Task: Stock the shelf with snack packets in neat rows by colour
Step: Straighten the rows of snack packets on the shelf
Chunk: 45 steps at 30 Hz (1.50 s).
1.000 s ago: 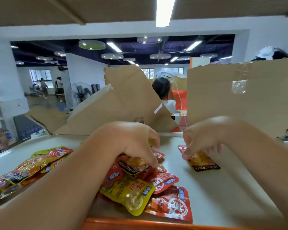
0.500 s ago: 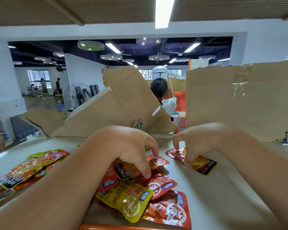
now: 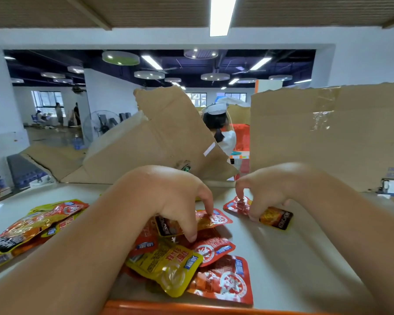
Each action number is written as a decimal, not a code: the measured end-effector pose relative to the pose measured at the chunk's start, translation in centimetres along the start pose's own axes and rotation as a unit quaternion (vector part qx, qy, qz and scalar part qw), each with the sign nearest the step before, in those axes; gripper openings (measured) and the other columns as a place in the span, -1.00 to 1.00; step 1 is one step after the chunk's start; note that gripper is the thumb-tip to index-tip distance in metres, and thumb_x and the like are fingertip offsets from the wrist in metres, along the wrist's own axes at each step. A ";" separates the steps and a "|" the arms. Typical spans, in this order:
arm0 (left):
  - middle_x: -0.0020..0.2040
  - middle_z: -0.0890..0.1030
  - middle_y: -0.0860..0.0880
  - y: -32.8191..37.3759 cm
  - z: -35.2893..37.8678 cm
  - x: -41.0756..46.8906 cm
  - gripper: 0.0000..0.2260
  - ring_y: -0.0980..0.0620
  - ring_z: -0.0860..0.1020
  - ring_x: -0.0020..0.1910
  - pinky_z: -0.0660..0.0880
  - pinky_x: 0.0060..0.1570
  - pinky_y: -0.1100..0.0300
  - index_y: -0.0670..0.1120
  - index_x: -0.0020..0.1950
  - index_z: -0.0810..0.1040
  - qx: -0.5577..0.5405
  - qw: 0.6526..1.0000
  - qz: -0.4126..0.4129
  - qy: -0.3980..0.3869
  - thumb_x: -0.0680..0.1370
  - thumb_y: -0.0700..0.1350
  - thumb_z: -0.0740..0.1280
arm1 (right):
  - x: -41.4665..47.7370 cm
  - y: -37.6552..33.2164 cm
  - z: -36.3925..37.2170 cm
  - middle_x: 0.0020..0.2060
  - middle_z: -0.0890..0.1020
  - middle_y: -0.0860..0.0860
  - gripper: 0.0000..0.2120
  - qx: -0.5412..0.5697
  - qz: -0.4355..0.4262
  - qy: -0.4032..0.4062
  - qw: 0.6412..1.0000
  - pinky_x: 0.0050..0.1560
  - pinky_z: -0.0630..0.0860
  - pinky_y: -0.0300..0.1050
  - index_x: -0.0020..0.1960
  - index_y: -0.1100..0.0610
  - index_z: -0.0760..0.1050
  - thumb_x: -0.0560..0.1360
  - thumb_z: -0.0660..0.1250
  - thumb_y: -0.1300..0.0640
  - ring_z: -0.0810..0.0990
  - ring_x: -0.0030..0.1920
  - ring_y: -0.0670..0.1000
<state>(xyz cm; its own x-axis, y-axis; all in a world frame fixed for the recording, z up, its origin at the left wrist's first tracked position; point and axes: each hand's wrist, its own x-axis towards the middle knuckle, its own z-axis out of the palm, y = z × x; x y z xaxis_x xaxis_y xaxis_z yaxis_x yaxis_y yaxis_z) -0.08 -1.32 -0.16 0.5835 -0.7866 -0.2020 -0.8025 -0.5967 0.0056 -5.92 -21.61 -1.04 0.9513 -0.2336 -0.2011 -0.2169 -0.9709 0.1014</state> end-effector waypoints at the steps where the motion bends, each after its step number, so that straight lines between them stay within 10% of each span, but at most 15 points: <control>1: 0.05 0.56 0.17 0.1 -0.1 -0.1 -0.43 0.13 0.55 -0.06 0.57 0.01 0.13 0.28 0.33 0.52 -0.006 1.000 0.001 0.014 0.37 0.08 0.62 | -0.1 0.4 -0.1 -0.14 0.51 -0.09 -0.56 0.010 -0.006 0.011 1.000 -0.26 0.50 -0.11 0.01 -0.26 0.39 0.19 0.46 -0.17 0.58 -0.17 0.02; 11: -0.03 0.59 0.18 5.8 -1.2 1.3 -0.55 0.11 0.64 -0.11 0.65 -0.05 0.02 0.31 0.16 0.57 -0.116 0.964 0.042 0.236 0.33 0.10 0.58 | -10.0 7.5 -0.3 -0.10 0.58 -0.01 -0.72 0.224 -0.031 0.247 0.942 -0.33 0.47 -0.10 0.05 -0.07 0.53 0.39 0.45 0.17 0.58 -0.22 0.08; 17: -0.07 0.57 0.14 18.2 -1.1 3.8 -0.62 0.17 0.54 -0.10 0.49 -0.15 0.19 0.26 0.14 0.57 -0.102 0.932 0.125 0.325 0.35 0.14 0.52 | -19.4 16.5 3.6 -0.05 0.63 -0.17 -0.67 0.246 0.026 0.338 0.908 -0.26 0.48 -0.29 0.13 -0.17 0.52 0.41 0.49 0.03 0.59 -0.14 -0.13; 26: -0.11 0.59 0.13 42.2 1.0 7.9 -0.63 0.09 0.57 -0.15 0.48 -0.24 0.27 0.20 0.16 0.60 -0.197 0.897 0.236 0.318 0.39 0.11 0.56 | -35.1 31.5 11.3 0.00 0.54 -0.24 -0.67 0.283 0.179 0.399 0.854 -0.25 0.53 -0.25 0.13 -0.21 0.44 0.44 0.49 -0.08 0.60 -0.15 -0.15; 33: 0.23 0.52 0.17 57.1 7.9 10.9 -0.44 0.16 0.50 0.10 0.42 -0.06 0.30 0.24 0.41 0.45 -0.256 0.884 0.276 0.278 0.45 0.16 0.54 | -44.8 40.8 19.4 0.18 0.49 -0.14 -0.56 0.253 0.279 0.382 0.844 0.03 0.41 -0.10 0.26 -0.20 0.41 0.44 0.46 -0.15 0.50 0.11 -0.06; 45: 0.07 0.50 0.24 61.2 17.5 18.2 -0.48 0.18 0.52 0.03 0.44 -0.11 0.34 0.23 0.38 0.48 -0.331 0.900 0.188 0.212 0.46 0.15 0.55 | -41.7 48.3 29.9 0.13 0.51 -0.16 -0.56 0.268 0.314 0.338 0.846 -0.06 0.43 -0.27 0.28 -0.13 0.42 0.46 0.45 -0.12 0.49 0.07 -0.11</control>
<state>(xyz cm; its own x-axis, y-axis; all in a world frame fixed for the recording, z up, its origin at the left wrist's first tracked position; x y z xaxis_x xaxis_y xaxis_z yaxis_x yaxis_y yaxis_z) -40.81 -49.35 -20.66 0.3929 -0.8596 0.3267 -0.7851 -0.1287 0.6058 -62.67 -60.38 -16.92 0.4813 -0.8038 0.3497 -0.6218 -0.5943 -0.5101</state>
